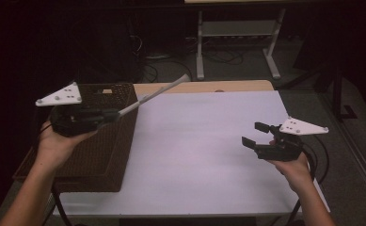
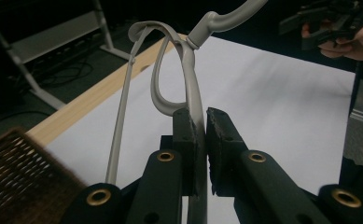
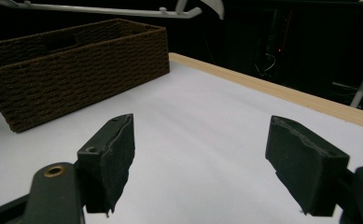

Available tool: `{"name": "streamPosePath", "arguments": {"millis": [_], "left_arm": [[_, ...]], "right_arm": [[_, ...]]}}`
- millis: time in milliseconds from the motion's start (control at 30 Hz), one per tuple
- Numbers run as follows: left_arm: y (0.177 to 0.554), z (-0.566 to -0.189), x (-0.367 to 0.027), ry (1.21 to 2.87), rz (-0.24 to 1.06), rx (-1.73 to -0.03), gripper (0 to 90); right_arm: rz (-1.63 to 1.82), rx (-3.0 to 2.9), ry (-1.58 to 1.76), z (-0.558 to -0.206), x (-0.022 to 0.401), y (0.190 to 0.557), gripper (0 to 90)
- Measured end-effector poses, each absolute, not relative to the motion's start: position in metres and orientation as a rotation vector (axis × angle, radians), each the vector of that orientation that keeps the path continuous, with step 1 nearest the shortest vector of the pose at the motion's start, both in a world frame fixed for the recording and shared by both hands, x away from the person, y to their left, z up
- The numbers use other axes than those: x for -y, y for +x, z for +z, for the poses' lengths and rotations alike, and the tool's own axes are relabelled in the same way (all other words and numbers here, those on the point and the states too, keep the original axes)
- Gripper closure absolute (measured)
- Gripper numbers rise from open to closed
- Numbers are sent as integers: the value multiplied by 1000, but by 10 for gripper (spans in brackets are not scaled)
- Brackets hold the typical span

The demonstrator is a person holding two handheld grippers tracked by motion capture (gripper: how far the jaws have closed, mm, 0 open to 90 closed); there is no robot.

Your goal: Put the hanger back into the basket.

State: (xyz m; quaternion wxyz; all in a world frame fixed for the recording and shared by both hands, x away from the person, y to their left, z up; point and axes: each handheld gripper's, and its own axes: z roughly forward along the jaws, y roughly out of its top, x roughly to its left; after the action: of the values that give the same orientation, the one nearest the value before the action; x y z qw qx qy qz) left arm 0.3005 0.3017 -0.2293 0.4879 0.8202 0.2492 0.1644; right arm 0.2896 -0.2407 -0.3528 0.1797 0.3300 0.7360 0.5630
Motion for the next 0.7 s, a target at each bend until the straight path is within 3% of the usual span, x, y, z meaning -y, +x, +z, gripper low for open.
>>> {"name": "streamPosePath", "arguments": {"millis": [700], "left_arm": [[281, -250, -398, 1932, 487, -831, 833]], "right_arm": [[1564, -2088, 931, -349, 236, 289, 194]]}}
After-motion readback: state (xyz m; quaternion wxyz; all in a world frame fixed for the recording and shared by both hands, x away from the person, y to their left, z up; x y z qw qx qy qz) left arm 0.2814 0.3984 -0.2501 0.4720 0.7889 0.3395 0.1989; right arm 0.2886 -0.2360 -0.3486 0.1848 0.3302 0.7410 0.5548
